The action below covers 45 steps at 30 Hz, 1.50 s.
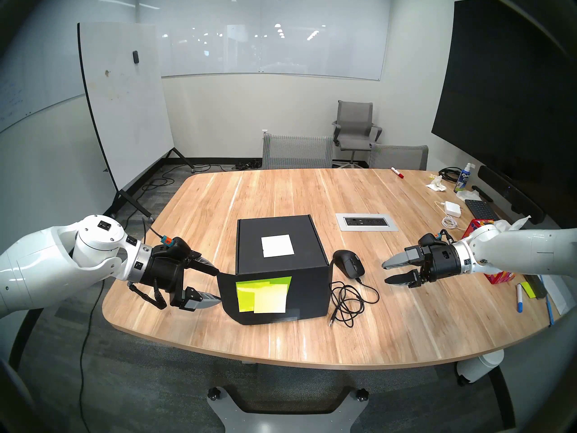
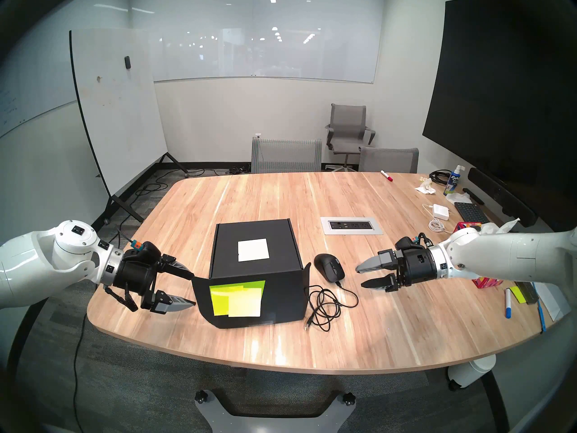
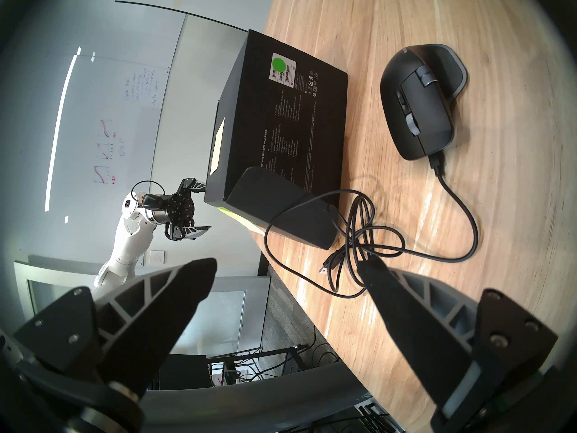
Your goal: Open the box and place the mouse inside
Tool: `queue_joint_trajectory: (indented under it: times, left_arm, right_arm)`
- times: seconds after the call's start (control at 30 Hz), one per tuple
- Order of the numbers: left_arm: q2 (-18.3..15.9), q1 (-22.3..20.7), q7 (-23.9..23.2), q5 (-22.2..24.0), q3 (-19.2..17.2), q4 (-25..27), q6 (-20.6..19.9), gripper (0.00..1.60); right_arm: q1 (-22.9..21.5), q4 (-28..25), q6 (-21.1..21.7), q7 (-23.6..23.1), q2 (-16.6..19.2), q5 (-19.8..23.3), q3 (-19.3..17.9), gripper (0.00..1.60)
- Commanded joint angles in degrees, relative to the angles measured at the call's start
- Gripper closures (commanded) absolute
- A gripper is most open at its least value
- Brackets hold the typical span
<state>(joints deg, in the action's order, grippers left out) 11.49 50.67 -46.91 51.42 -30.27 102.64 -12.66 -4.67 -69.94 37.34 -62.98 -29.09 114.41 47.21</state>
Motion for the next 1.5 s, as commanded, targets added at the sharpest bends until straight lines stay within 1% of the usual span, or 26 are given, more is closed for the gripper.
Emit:
queue_joint_trajectory:
  times: [0.0,0.73,0.8,0.87,0.9,0.93,0.97,1.03,1.07,1.13,1.2,1.27,1.47]
  left_arm:
    - [0.0,-0.5,-0.7,0.3,-0.4,0.4,0.2,0.00]
    - [-1.0,-0.3,-2.1,0.4,0.3,1.2,0.3,0.00]
    - [-1.0,-0.3,-2.1,0.5,0.4,1.1,0.3,0.21]
    - [-1.0,-0.3,-2.0,0.4,0.4,1.1,0.3,0.35]
    - [-1.0,-0.3,-2.0,0.4,0.5,1.1,0.3,0.35]
    - [-1.0,-0.3,-2.1,0.4,0.5,1.1,0.2,0.41]
    - [-1.0,-0.3,-2.1,0.4,0.5,1.0,0.3,0.55]
    - [-0.9,-0.3,-2.1,0.3,0.6,1.0,0.3,0.69]
    - [-0.9,-0.3,-2.1,0.3,0.6,0.9,0.2,0.80]
    - [-0.9,-0.3,-2.1,0.2,0.6,0.9,0.3,0.79]
    - [-0.9,-0.3,-2.2,0.2,0.6,0.9,0.3,0.82]
    - [-0.9,-0.3,-2.2,0.1,0.7,0.8,0.3,0.88]
    - [-0.9,-0.3,-2.2,0.2,0.8,0.8,0.4,0.88]
  right_arm:
    - [-0.8,0.1,0.1,-0.4,0.0,0.1,-0.5,0.00]
    - [-0.7,0.1,0.1,-0.4,0.1,0.1,-0.6,0.00]
    - [-0.7,0.1,0.1,-0.4,0.1,0.1,-0.6,0.00]
    - [-0.7,0.1,0.1,-0.4,0.1,0.1,-0.6,0.00]
    - [-0.7,0.1,0.1,-0.4,0.1,0.1,-0.6,0.00]
    - [-0.7,0.1,0.1,-0.4,0.1,0.1,-0.6,0.00]
    - [-0.7,0.1,0.1,-0.4,0.1,0.1,-0.6,0.00]
    - [-0.7,0.1,0.1,-0.4,0.1,0.1,-0.6,0.00]
    - [-0.7,0.1,0.1,-0.4,0.1,0.1,-0.6,0.00]
    - [-0.7,0.1,0.1,-0.4,0.1,0.1,-0.6,0.00]
    - [-0.7,0.1,0.1,-0.4,0.1,0.1,-0.6,0.00]
    - [-0.7,0.1,0.1,-0.4,0.1,0.1,-0.6,0.00]
    - [-0.7,0.1,0.1,-0.4,0.1,0.1,-0.6,0.00]
